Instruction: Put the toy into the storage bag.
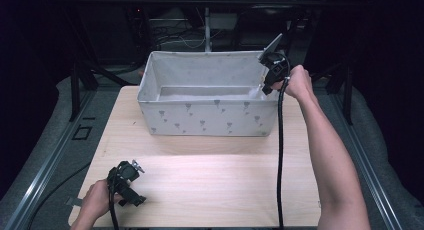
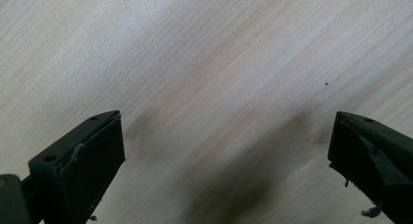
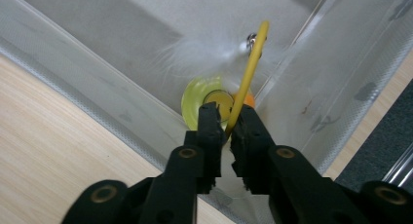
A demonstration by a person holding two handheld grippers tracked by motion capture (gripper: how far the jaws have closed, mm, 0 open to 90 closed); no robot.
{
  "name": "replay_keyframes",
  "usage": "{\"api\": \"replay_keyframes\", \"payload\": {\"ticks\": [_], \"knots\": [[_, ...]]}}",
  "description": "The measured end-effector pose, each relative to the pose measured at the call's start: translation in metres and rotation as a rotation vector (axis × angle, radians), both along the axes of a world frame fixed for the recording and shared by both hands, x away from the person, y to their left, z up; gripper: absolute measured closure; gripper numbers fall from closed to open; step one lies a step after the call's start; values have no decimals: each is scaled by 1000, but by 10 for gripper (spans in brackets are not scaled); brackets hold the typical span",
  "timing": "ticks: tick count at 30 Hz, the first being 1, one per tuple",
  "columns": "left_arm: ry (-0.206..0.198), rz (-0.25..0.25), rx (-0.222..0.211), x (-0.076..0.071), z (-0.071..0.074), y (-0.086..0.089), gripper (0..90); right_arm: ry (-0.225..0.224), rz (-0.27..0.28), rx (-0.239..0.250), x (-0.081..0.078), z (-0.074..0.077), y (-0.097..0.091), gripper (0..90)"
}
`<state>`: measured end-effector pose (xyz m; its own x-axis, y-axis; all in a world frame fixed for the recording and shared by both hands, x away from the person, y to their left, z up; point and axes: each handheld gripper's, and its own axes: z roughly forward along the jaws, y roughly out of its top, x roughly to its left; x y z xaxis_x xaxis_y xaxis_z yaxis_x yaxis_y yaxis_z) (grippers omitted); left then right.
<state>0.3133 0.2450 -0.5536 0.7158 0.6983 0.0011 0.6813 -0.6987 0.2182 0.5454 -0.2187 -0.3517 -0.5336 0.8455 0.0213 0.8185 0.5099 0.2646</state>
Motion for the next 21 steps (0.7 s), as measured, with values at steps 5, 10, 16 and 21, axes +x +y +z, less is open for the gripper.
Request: {"api": "replay_keyframes", "payload": {"ticks": [5,10,16,21], "knots": [[-1,-2,0,0,0,0,2,-7,0,13,-3,4,-1,665],[0,0,1,0,0,0,2,-14,-10,73,-5,14,-5,542],[-2,-3,0,0,0,0,2,-32,4,100,-16,27,-7,360],[-1,-1,1,0,0,0,2,-61,44,117,-33,40,-4,231]]}}
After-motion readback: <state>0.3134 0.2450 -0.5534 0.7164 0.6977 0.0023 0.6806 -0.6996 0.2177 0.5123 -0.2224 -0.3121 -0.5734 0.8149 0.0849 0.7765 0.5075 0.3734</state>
